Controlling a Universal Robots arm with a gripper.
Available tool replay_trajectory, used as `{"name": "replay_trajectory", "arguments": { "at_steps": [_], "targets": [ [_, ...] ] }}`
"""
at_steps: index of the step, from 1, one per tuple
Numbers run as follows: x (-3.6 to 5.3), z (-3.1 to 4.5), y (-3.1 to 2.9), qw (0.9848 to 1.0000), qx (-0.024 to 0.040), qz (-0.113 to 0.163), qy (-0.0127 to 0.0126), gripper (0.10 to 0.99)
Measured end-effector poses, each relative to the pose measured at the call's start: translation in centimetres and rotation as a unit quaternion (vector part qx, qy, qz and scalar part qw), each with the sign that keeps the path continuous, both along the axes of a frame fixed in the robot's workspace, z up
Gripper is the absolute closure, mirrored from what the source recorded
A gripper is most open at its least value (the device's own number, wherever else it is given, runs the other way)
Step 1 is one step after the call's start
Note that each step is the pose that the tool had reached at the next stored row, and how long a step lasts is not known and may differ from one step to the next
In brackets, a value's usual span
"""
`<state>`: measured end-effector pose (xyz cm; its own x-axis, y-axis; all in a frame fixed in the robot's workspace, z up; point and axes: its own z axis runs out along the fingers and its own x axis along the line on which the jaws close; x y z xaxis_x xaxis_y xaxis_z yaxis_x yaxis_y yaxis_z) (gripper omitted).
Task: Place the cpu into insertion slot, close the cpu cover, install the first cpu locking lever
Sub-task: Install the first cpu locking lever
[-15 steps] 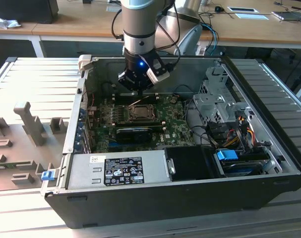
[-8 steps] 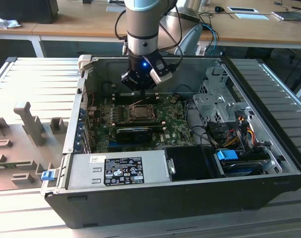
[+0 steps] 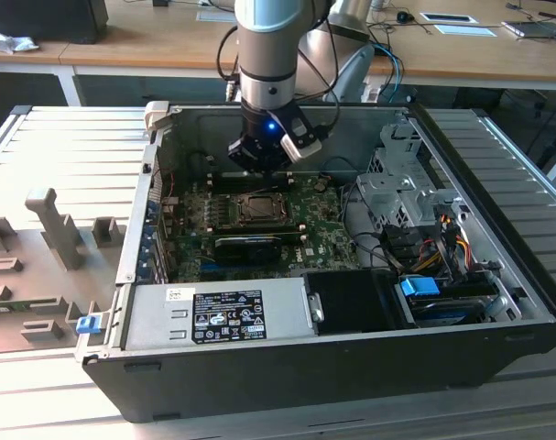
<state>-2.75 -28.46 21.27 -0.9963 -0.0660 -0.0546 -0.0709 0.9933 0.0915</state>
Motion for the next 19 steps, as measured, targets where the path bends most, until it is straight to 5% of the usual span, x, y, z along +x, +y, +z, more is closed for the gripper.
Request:
{"name": "replay_trajectory", "arguments": {
  "at_steps": [6, 11, 14, 19],
  "targets": [
    [0.31, -0.57, 0.01, 1.0, -0.0024, 0.0, 0.0, 0.98],
    [0.39, -0.95, 0.0, 0.9999, -0.0108, 0.0, 0.0001, 0.98],
    [0.38, -1.27, 0.0, 1.0, -0.0073, 0.0, 0.0001, 0.98],
    [0.4, -0.12, 0.01, 1.0, -0.0068, 0.0, -0.0001, 0.98]
  ]
}}
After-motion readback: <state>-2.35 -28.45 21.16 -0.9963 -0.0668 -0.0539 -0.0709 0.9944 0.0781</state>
